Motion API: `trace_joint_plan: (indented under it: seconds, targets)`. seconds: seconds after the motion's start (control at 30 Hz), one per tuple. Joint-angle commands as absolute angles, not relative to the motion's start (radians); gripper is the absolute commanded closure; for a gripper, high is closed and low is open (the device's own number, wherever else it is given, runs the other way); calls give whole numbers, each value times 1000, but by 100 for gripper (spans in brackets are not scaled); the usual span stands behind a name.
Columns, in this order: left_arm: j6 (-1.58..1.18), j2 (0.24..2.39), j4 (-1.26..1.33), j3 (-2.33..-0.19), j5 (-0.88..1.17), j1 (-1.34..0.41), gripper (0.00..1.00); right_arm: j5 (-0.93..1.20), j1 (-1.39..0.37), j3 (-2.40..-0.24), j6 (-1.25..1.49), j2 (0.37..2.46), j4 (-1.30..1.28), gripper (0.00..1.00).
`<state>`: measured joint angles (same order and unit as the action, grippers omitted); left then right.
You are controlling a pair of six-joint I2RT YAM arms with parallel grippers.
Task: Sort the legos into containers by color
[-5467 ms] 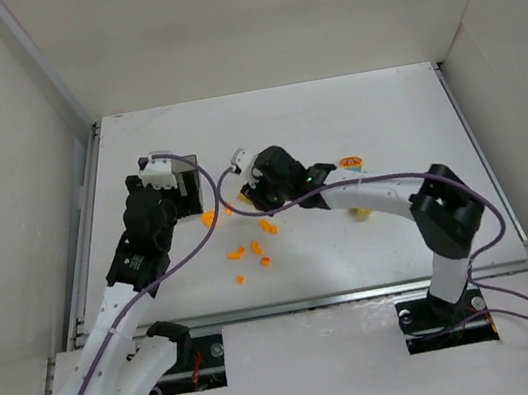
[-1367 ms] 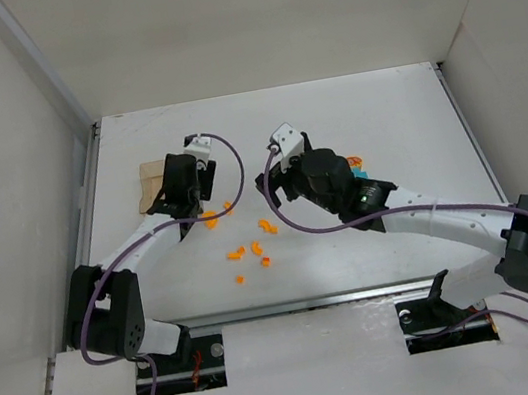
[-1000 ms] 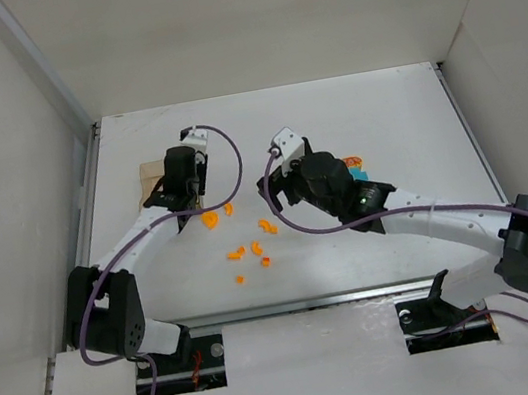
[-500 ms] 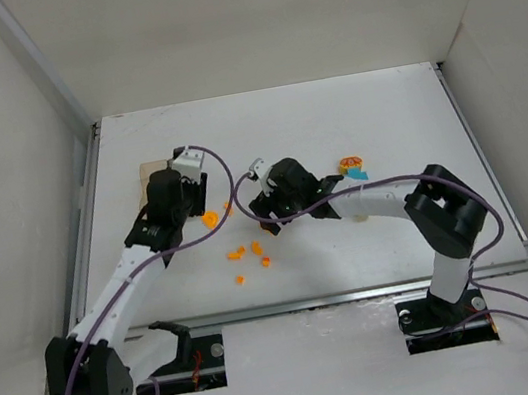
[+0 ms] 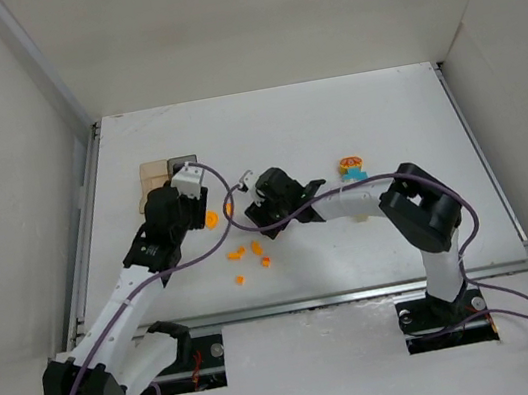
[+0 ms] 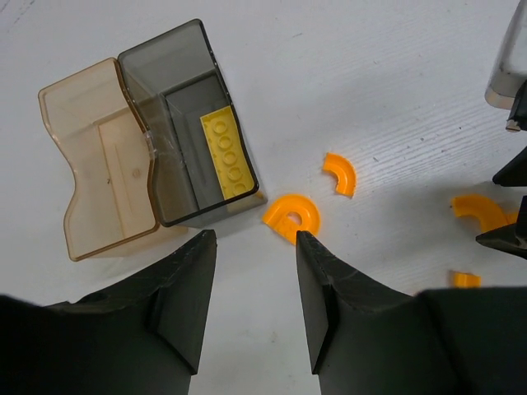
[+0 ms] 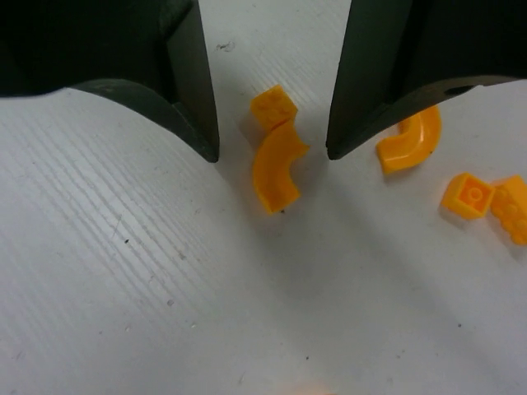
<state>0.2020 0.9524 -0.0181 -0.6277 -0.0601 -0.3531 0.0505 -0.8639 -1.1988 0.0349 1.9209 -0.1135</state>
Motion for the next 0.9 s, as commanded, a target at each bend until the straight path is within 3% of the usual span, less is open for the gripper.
trace_joint_plan:
  seconds: [0.0,0.07,0.2,0.23,0.33,0.6,0.87]
  targets:
    - [215,950,49,-615,-66,-362,59,6,-874,-1249,43,1934,-115,42]
    - [204,950,49,-615,-77,-362,59,6,-874,-1249,43,1945,-115,47]
    - [204,950,49,-615,-77,-362,59,17,-884,-1258,43,1970,-115,66]
    - [204,950,49,-615,-77,-362,59,17,-884,-1267,43,1982,-115,79]
    - [204,950,49,-615,-77,-371,59,17,-884,-1267,54,1982,-115,100]
    - [224,930,31,-635,0,-371,63,69,-847,-1267,54,1814,-95,100]
    - [402,879,60,-635,236,-391,63,234,-755,-1236,54,1666,-60,100]
